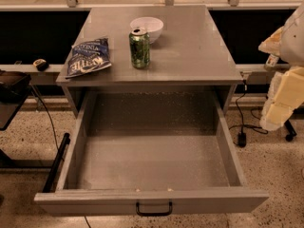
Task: Place green can into top drawer
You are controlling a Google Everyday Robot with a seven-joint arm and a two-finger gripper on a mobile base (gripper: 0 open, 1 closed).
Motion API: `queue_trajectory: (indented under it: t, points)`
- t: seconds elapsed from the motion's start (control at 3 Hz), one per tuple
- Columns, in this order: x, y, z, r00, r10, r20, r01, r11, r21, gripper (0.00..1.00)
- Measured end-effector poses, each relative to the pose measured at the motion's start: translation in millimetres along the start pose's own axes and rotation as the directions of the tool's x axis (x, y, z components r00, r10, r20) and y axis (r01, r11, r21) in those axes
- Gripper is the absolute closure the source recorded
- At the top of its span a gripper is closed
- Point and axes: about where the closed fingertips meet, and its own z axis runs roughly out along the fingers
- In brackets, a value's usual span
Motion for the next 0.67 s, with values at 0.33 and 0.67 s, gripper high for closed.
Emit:
queue_trajectory:
  t: [0.33,0.67]
  points:
    - [-0.1,0.0,0.0,1.0,0.0,0.0,0.0,1.0,0.0,0.0]
    - [-29.4,-14.9,11.0,0.997,-0.041,0.07,0.043,0.9989,-0.018,0.0]
